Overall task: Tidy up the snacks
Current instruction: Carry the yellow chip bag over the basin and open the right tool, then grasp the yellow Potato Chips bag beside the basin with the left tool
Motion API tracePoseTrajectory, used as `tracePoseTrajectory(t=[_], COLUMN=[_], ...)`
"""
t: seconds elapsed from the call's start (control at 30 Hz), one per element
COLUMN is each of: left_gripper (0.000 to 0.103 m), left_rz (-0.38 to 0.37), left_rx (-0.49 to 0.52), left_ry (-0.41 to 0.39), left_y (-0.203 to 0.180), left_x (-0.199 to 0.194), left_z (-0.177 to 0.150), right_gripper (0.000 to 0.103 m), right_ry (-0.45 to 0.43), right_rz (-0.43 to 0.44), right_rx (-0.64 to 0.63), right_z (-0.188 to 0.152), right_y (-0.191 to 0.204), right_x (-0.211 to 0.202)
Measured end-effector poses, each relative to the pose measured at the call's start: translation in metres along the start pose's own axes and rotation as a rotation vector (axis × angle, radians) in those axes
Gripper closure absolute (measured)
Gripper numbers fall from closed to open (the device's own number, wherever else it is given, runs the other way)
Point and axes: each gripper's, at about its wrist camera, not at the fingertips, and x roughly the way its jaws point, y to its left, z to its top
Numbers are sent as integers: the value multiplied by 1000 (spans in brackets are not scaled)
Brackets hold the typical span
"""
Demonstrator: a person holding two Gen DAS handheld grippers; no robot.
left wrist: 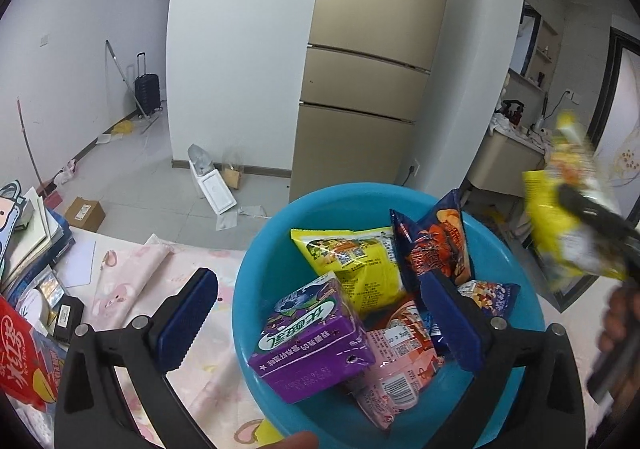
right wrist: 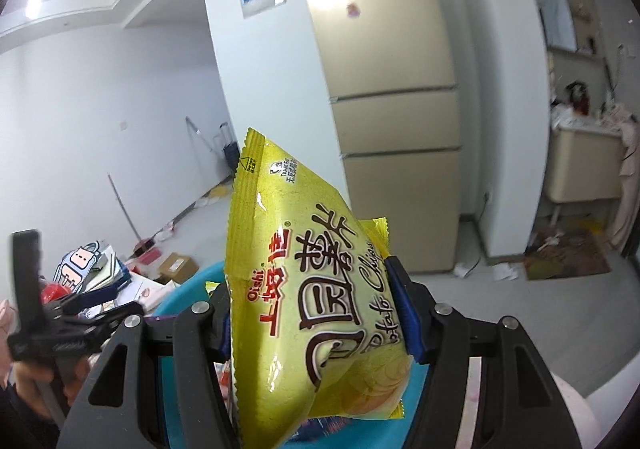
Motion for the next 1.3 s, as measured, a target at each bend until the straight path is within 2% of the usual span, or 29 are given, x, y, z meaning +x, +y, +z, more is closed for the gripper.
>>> tracePoseTrajectory(t=[0.17,0.27,0.33,0.43,0.47,0.6,0.83,0.97,1.07,1.3], left_gripper=[0,0,0,0,0,0,0,0,0,0], left_rz=[-21,-39,-60,-73,-76,-100,-165,-192,-225,-175], left_rx=[-7,-19,-26,-20,-19,-11,13,10,18,83], left_ry=[-13,-7,-7,-21,-30,-84,-206,-264,-279,-307], left_y=[-1,-1,-1,-3,-4,-5,-13,-19,-23,-31], left_x=[-6,-5,-5,-10,-14,-37,-100,-144,-173,-229], left_z=[2,2,3,4,5,11,20,18,10,-18], right_gripper=[41,37,20,15,15,0,0,0,0,0], right_ry=[88,135,153,146,131,57,-101,-187,-251,-334], right_rz=[-103,-152,-196,-220,-197,-176,-88,-60,-54,-11], right_rx=[-50,-78,-112,-114,-107,-90,-73,-118,-156,-162], right_z=[-3,-11,-13,-17,-16,-11,-10,-18,-26,-41], right_y=[-4,0,2,4,5,11,35,61,79,102], right_x=[52,72,77,74,67,26,-67,-125,-164,-218])
